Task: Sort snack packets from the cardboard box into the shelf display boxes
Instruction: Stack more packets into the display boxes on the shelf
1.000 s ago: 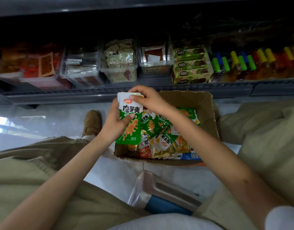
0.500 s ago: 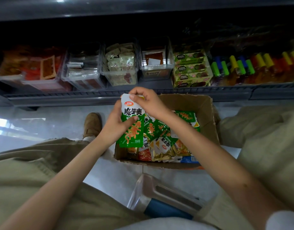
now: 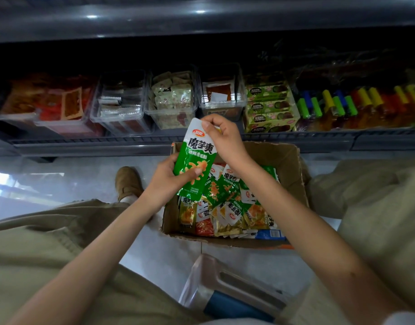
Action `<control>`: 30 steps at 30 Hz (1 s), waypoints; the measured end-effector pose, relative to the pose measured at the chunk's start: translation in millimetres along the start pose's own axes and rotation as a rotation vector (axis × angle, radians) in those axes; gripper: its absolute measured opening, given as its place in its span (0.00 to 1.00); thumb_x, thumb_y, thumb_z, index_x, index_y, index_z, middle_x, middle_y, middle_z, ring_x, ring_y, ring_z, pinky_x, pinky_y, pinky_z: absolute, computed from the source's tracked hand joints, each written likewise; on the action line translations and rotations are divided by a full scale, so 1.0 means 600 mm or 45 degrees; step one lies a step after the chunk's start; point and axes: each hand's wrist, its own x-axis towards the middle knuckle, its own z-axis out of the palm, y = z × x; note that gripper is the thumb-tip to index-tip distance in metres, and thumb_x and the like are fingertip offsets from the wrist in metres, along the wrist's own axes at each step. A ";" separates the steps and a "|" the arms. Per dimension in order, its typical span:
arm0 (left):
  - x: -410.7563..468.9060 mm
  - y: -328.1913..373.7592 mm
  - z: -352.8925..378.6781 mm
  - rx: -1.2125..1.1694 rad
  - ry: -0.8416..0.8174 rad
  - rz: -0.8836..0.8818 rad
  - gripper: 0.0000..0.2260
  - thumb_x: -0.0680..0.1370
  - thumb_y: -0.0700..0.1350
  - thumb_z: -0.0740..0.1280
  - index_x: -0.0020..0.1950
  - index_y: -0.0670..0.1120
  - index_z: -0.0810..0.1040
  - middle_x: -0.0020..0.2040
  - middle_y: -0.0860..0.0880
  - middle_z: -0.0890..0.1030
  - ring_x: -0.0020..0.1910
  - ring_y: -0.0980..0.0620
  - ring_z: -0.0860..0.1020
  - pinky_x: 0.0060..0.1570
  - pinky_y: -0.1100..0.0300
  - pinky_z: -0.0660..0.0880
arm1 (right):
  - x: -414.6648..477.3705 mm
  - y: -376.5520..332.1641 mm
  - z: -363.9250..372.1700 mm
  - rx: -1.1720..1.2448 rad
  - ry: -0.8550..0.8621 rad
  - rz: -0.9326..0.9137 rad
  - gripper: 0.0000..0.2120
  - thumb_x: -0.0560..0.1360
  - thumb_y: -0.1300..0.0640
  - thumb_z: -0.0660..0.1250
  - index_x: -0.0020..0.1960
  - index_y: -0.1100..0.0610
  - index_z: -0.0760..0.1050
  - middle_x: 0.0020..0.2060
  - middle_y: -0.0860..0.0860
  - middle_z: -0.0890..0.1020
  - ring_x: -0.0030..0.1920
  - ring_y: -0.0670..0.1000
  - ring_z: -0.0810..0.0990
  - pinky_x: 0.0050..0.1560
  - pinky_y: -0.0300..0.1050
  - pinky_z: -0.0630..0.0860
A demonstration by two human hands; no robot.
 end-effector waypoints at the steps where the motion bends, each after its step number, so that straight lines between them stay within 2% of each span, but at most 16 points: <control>1: 0.000 0.000 0.000 0.029 -0.010 0.013 0.10 0.74 0.38 0.70 0.51 0.50 0.75 0.47 0.49 0.83 0.44 0.54 0.82 0.45 0.59 0.80 | 0.001 -0.005 -0.004 0.000 0.025 -0.008 0.09 0.79 0.62 0.60 0.42 0.54 0.74 0.34 0.47 0.76 0.34 0.43 0.74 0.34 0.36 0.68; 3: 0.002 0.005 0.002 0.052 -0.008 0.068 0.10 0.73 0.38 0.71 0.50 0.50 0.75 0.45 0.50 0.83 0.42 0.57 0.82 0.43 0.61 0.80 | 0.003 -0.015 -0.009 -0.014 0.073 -0.015 0.12 0.80 0.61 0.60 0.40 0.51 0.73 0.33 0.46 0.76 0.33 0.42 0.74 0.33 0.34 0.68; 5: 0.006 0.012 0.003 0.077 0.016 0.146 0.10 0.72 0.40 0.73 0.49 0.50 0.76 0.44 0.49 0.83 0.41 0.55 0.82 0.41 0.60 0.79 | 0.005 -0.019 -0.014 0.010 0.119 0.042 0.11 0.80 0.60 0.61 0.40 0.51 0.73 0.34 0.47 0.77 0.32 0.39 0.75 0.34 0.33 0.70; 7: 0.011 0.032 0.004 0.107 0.036 0.227 0.11 0.70 0.45 0.74 0.49 0.48 0.77 0.45 0.45 0.83 0.43 0.49 0.82 0.42 0.55 0.79 | 0.009 -0.025 -0.022 0.099 0.141 0.126 0.08 0.80 0.56 0.62 0.41 0.52 0.74 0.38 0.50 0.79 0.38 0.44 0.79 0.41 0.42 0.75; 9: 0.020 0.055 0.004 0.111 0.057 0.302 0.11 0.70 0.45 0.75 0.49 0.47 0.77 0.45 0.45 0.84 0.43 0.47 0.82 0.42 0.53 0.80 | 0.015 -0.045 -0.032 0.111 0.138 0.135 0.08 0.79 0.51 0.63 0.43 0.52 0.74 0.42 0.53 0.81 0.44 0.51 0.81 0.44 0.48 0.77; 10: 0.027 0.069 0.004 0.113 0.068 0.335 0.10 0.71 0.43 0.75 0.49 0.48 0.78 0.44 0.47 0.84 0.42 0.48 0.83 0.41 0.54 0.80 | 0.020 -0.062 -0.041 0.102 0.152 0.111 0.08 0.78 0.50 0.63 0.43 0.52 0.74 0.41 0.53 0.81 0.42 0.50 0.81 0.40 0.46 0.77; 12: 0.043 0.108 0.003 0.114 0.093 0.423 0.10 0.72 0.38 0.73 0.48 0.50 0.77 0.40 0.53 0.84 0.39 0.55 0.82 0.37 0.61 0.79 | 0.030 -0.108 -0.061 0.132 0.158 0.076 0.07 0.78 0.50 0.64 0.44 0.52 0.73 0.35 0.50 0.79 0.29 0.44 0.77 0.26 0.37 0.71; 14: 0.061 0.155 0.001 0.103 0.138 0.533 0.11 0.72 0.35 0.72 0.46 0.51 0.76 0.35 0.58 0.83 0.34 0.64 0.79 0.34 0.69 0.74 | 0.040 -0.156 -0.080 0.180 0.024 0.073 0.05 0.78 0.53 0.64 0.45 0.53 0.72 0.30 0.48 0.78 0.21 0.42 0.70 0.18 0.33 0.62; 17: 0.089 0.216 -0.009 0.134 0.198 0.691 0.13 0.71 0.34 0.72 0.44 0.51 0.76 0.33 0.60 0.81 0.32 0.66 0.76 0.33 0.71 0.71 | 0.053 -0.225 -0.098 0.155 -0.160 -0.001 0.03 0.77 0.58 0.66 0.49 0.54 0.72 0.30 0.48 0.80 0.20 0.43 0.71 0.17 0.33 0.61; 21: 0.117 0.274 -0.028 0.128 0.186 0.799 0.16 0.71 0.35 0.73 0.49 0.53 0.76 0.40 0.58 0.82 0.38 0.65 0.79 0.40 0.69 0.75 | 0.074 -0.295 -0.116 0.070 -0.128 -0.162 0.07 0.76 0.62 0.66 0.53 0.57 0.72 0.40 0.53 0.82 0.24 0.45 0.74 0.19 0.33 0.64; 25: 0.144 0.302 -0.024 0.184 0.228 0.888 0.18 0.71 0.39 0.74 0.52 0.58 0.74 0.46 0.56 0.82 0.43 0.59 0.81 0.46 0.60 0.79 | 0.104 -0.335 -0.125 0.034 -0.081 -0.303 0.07 0.75 0.67 0.66 0.46 0.56 0.74 0.31 0.49 0.82 0.21 0.43 0.71 0.20 0.32 0.64; 27: 0.153 0.309 -0.014 0.206 0.239 0.914 0.18 0.72 0.41 0.73 0.54 0.60 0.72 0.45 0.56 0.82 0.39 0.59 0.81 0.38 0.62 0.78 | 0.118 -0.356 -0.129 -0.067 -0.052 -0.393 0.09 0.74 0.69 0.67 0.44 0.55 0.74 0.27 0.48 0.81 0.21 0.42 0.70 0.22 0.32 0.66; 29: 0.161 0.320 -0.014 0.136 0.235 0.913 0.15 0.74 0.41 0.71 0.56 0.55 0.72 0.41 0.55 0.82 0.31 0.56 0.80 0.28 0.64 0.74 | 0.133 -0.382 -0.135 -0.151 0.012 -0.501 0.09 0.74 0.68 0.67 0.44 0.55 0.73 0.25 0.48 0.80 0.22 0.42 0.73 0.23 0.33 0.68; 30: 0.166 0.328 -0.018 0.093 0.264 0.926 0.14 0.75 0.40 0.69 0.58 0.52 0.73 0.40 0.55 0.81 0.28 0.54 0.79 0.26 0.63 0.74 | 0.141 -0.396 -0.139 -0.152 0.062 -0.564 0.09 0.74 0.68 0.67 0.44 0.55 0.73 0.24 0.48 0.79 0.23 0.42 0.74 0.24 0.33 0.69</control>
